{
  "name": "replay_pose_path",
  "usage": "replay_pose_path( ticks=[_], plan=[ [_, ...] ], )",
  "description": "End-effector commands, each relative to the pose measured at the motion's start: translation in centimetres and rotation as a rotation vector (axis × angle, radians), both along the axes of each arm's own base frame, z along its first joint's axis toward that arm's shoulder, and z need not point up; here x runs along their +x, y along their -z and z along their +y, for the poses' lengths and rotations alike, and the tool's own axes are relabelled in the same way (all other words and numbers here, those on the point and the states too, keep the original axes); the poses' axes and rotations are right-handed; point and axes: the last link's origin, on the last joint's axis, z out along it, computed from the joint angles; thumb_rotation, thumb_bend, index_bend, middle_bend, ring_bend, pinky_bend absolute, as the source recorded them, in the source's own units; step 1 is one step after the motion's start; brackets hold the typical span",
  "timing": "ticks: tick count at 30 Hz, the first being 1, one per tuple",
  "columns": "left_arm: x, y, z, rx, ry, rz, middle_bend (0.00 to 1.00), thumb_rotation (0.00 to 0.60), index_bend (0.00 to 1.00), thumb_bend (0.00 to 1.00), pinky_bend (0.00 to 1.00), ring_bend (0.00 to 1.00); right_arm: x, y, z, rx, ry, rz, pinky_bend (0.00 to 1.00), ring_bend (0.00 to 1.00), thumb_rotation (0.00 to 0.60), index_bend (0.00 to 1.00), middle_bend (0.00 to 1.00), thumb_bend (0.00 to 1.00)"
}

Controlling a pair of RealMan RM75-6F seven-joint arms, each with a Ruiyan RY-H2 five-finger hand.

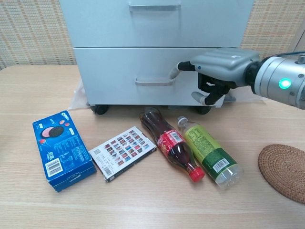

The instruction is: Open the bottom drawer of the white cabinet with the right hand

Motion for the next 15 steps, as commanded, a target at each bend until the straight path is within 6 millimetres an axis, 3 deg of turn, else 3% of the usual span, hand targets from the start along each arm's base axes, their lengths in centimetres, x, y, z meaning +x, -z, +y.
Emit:
replay_pose_path(
  ticks=[1, 15],
  plan=[
    [-0.03, -0.02, -0.02, 0.001, -0.001, -0.001, 0.04, 0.600, 0.16, 0.36, 0.11, 0.04, 0.27, 0.37, -0.22, 0.003, 0.001, 0.004, 0.86, 0.98, 0.600, 0.15, 0.92, 0.48],
    [-0.15, 0.01, -0.09, 0.000, -0.004, -0.001, 0.04, 0.600, 0.16, 0.36, 0.11, 0.04, 0.72, 1.17, -0.79, 0.012, 0.001, 0.026, 0.86, 0.98, 0.600, 0.15, 0.92, 0.48]
  ],
)
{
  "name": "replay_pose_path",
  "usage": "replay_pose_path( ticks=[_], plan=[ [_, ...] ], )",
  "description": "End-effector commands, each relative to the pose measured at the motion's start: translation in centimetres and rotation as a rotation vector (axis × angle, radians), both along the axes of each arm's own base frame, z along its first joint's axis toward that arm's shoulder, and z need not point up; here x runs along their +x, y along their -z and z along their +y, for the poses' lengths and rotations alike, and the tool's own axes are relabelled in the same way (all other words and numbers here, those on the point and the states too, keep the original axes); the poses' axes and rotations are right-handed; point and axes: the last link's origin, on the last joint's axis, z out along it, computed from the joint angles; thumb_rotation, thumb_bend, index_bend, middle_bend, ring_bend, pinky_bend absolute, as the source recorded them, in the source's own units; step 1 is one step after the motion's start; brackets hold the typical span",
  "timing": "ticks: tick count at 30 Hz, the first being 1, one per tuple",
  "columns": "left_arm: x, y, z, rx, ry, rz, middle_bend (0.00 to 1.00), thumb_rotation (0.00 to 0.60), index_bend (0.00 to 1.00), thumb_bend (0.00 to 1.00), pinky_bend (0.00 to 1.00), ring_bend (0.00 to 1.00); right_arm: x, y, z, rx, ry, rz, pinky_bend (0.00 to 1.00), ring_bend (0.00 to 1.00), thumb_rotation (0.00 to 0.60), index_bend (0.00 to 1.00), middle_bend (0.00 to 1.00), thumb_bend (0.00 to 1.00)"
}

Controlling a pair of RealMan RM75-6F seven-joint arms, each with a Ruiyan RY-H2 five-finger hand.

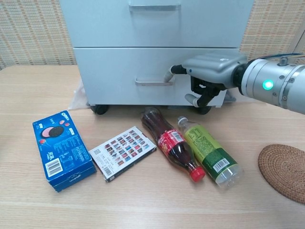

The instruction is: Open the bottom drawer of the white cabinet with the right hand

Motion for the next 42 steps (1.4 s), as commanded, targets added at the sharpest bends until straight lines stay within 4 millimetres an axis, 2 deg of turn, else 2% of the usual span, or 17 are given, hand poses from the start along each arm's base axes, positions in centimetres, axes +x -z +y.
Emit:
replay_pose_path(
  ticks=[1, 28, 42],
  plan=[
    [0.0, 0.0, 0.0, 0.000, 0.001, 0.000, 0.04, 0.600, 0.16, 0.36, 0.11, 0.04, 0.0, 0.2, -0.1, 0.004, 0.000, 0.006, 0.86, 0.98, 0.600, 0.15, 0.92, 0.48],
    [-0.4, 0.0, -0.4, 0.004, -0.012, -0.003, 0.04, 0.600, 0.16, 0.36, 0.11, 0.04, -0.1, 0.7, 1.9, 0.048, -0.031, 0.036, 0.86, 0.98, 0.600, 0.15, 0.92, 0.48],
    [-0.4, 0.2, -0.4, 0.000, -0.009, -0.006, 0.04, 0.600, 0.16, 0.36, 0.11, 0.04, -0.7, -0.2, 4.5, 0.067, -0.060, 0.052, 0.86, 0.98, 0.600, 0.15, 0.92, 0.48]
  ],
)
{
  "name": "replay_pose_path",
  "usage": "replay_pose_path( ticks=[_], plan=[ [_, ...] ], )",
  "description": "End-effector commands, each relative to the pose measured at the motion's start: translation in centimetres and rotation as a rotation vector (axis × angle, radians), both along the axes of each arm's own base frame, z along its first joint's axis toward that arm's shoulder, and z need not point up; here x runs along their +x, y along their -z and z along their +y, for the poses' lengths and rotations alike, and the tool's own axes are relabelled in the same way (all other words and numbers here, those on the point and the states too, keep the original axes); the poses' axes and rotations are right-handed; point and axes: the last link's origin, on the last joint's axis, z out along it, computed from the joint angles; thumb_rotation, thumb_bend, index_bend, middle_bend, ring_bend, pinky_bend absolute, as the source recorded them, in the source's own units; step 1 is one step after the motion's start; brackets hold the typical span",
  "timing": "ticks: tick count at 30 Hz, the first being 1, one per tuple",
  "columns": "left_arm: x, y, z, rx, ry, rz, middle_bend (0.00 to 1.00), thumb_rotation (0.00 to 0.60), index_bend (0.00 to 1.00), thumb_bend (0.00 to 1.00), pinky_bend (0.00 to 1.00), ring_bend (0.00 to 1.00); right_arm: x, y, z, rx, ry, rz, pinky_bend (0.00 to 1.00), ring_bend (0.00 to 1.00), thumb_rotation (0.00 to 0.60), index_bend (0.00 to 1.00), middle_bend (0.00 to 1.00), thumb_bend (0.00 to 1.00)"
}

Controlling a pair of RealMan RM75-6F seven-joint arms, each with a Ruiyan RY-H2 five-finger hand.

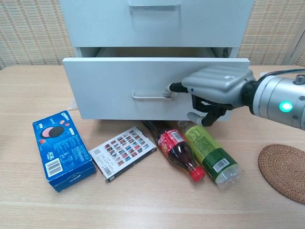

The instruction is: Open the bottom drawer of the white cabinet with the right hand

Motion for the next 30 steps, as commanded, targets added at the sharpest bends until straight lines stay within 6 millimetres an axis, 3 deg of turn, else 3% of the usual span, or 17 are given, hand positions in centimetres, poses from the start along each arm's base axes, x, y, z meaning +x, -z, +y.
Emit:
replay_pose_path(
  ticks=[1, 30],
  plan=[
    [0.0, 0.0, 0.0, 0.001, 0.002, 0.000, 0.04, 0.600, 0.16, 0.36, 0.11, 0.04, -0.2, -0.3, 0.6, 0.001, -0.003, 0.007, 0.86, 0.98, 0.600, 0.15, 0.92, 0.48],
    [-0.4, -0.1, -0.4, 0.007, -0.001, -0.002, 0.04, 0.600, 0.16, 0.36, 0.11, 0.04, -0.4, -1.6, 5.5, 0.049, -0.046, 0.040, 0.86, 0.98, 0.600, 0.15, 0.92, 0.48]
  ],
)
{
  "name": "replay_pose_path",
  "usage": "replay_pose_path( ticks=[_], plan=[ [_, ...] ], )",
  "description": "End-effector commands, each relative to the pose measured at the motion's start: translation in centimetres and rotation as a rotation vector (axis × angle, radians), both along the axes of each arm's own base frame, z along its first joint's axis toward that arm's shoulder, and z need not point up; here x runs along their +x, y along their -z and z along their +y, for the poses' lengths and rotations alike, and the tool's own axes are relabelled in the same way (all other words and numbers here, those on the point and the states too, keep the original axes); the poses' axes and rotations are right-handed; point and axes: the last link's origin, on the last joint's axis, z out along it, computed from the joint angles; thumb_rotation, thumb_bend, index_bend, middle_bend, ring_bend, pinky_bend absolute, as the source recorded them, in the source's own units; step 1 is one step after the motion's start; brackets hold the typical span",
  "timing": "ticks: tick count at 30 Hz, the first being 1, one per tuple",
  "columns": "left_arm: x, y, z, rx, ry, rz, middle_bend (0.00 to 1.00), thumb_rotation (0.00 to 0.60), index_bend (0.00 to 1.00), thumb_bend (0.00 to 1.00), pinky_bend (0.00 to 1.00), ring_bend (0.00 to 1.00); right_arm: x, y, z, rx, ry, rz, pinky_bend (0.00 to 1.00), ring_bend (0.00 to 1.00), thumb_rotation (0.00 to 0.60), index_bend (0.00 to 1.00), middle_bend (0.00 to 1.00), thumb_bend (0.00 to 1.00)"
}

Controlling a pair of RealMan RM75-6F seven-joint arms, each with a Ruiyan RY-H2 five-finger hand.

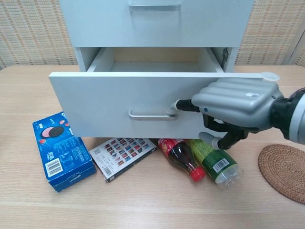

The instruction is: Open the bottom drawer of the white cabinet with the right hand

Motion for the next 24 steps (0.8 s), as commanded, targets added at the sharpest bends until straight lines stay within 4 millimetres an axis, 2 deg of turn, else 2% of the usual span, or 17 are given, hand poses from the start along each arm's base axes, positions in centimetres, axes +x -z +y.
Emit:
replay_pose_path(
  ticks=[1, 16, 21, 24],
  plan=[
    [0.0, 0.0, 0.0, 0.000, 0.000, 0.002, 0.04, 0.600, 0.16, 0.36, 0.11, 0.04, -0.1, -0.1, 0.5, 0.005, -0.004, 0.001, 0.86, 0.98, 0.600, 0.15, 0.92, 0.48],
    [0.1, 0.0, -0.1, 0.001, 0.005, 0.003, 0.04, 0.600, 0.16, 0.36, 0.11, 0.04, 0.0, -1.1, 3.0, 0.026, -0.038, -0.024, 0.86, 0.98, 0.600, 0.15, 0.92, 0.48],
    [0.3, -0.2, 0.0, 0.009, 0.013, 0.001, 0.04, 0.600, 0.16, 0.36, 0.11, 0.04, -0.1, -2.9, 3.7, -0.042, -0.069, -0.090, 0.86, 0.97, 0.600, 0.15, 0.91, 0.48],
    [0.4, -0.3, 0.0, 0.011, 0.015, 0.000, 0.04, 0.600, 0.16, 0.36, 0.11, 0.04, -0.4, -4.7, 4.4, -0.099, -0.085, -0.149, 0.86, 0.97, 0.600, 0.15, 0.90, 0.48]
  ],
)
